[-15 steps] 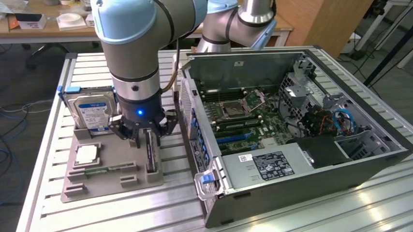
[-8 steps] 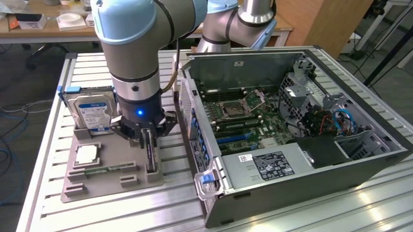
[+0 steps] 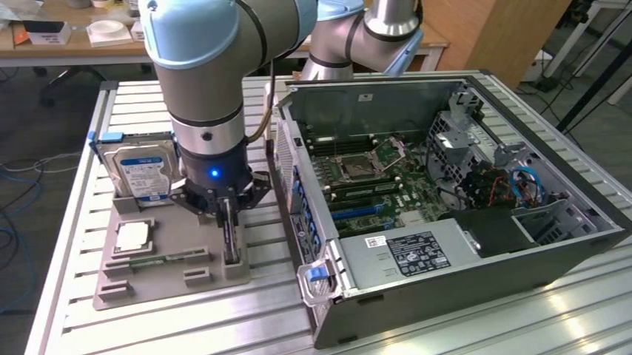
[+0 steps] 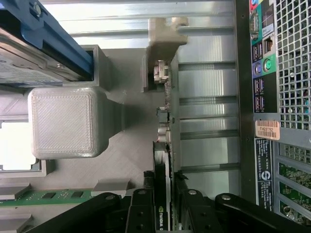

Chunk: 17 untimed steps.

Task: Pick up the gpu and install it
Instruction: 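Pick up the gpu and move the gpu toward the slot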

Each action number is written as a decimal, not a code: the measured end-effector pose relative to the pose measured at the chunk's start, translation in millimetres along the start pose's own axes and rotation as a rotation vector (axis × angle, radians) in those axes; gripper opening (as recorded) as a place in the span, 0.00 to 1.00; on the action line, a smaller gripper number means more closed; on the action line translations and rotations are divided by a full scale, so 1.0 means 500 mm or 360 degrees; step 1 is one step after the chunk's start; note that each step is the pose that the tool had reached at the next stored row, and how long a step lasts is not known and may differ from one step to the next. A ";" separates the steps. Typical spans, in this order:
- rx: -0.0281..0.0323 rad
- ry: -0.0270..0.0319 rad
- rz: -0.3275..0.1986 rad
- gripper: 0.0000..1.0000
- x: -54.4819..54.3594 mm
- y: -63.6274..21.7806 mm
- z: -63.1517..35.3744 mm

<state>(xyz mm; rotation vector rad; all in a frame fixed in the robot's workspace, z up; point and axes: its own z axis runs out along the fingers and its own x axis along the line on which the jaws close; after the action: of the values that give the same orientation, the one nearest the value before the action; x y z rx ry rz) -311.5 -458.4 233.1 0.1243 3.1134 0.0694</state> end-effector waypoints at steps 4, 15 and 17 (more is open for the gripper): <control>0.00000 -0.00001 0.0000 0.27 -0.001 0.000 0.000; 0.00001 -0.00001 0.0000 0.26 -0.001 0.000 0.001; 0.00001 -0.00001 0.0000 0.26 -0.001 0.000 0.001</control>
<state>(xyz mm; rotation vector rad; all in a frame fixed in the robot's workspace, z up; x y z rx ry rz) -310.8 -458.4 232.8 0.1244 3.1133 0.0693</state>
